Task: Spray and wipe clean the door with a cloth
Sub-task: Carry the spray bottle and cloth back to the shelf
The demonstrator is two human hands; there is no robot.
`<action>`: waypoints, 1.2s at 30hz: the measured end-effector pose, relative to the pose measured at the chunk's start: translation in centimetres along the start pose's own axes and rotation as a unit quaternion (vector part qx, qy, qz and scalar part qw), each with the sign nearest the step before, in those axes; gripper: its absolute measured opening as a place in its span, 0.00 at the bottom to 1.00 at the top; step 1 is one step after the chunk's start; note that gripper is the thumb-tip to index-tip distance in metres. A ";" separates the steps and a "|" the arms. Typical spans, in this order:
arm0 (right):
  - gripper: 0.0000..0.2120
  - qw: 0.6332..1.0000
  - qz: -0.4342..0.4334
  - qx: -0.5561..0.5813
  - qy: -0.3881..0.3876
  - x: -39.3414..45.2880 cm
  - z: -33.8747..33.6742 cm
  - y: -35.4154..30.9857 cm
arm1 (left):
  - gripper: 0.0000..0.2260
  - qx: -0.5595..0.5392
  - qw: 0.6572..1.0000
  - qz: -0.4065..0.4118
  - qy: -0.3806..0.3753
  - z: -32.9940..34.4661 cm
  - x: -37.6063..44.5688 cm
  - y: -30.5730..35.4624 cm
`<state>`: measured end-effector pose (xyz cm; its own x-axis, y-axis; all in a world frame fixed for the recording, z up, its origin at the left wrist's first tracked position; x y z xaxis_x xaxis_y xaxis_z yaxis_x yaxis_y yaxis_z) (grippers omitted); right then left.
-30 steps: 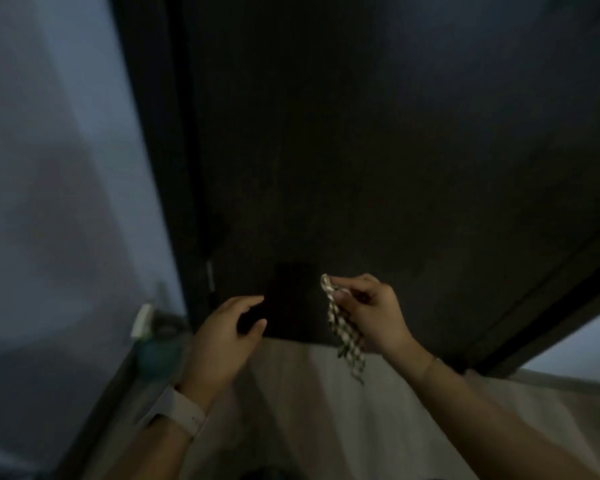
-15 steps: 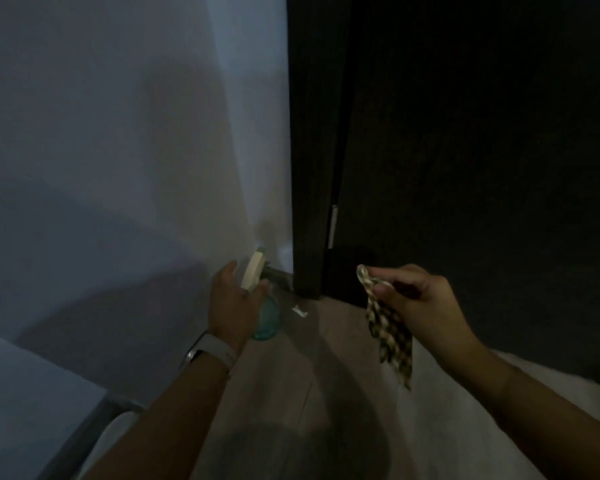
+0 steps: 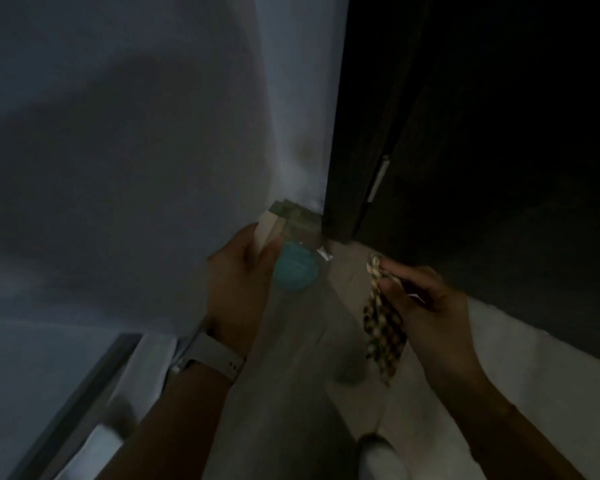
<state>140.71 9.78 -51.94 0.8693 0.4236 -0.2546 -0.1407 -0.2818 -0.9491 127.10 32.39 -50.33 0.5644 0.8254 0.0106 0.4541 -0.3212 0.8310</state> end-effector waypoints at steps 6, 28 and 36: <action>0.08 0.999 0.036 -0.025 0.016 -8.3 -4.4 -13.1 | 0.08 0.057 0.996 -0.054 -0.031 -10.3 -6.2 11.5; 0.10 0.923 -0.204 -0.134 -0.296 -42.4 -0.4 -55.0 | 0.06 0.032 0.953 -0.237 0.186 -54.7 -41.5 37.5; 0.19 0.839 -0.200 -0.104 -0.496 -58.7 8.9 -55.0 | 0.09 -0.046 0.847 -0.341 0.405 -65.1 -60.6 34.7</action>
<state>93.20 8.12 13.51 -0.0084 0.9987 -0.0507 0.2430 -0.0471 -0.9689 63.80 1.47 14.04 -0.4824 0.8643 -0.1425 0.4082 0.3657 0.8364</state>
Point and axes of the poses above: each hand's wrist, its own x-axis towards the middle knuckle, its own z-axis out of the palm, y = z × x, the point moved 10 cm from there along x, towards the middle knuckle, and after that the axes turned 3 degrees about x, right-handed, at the moved point
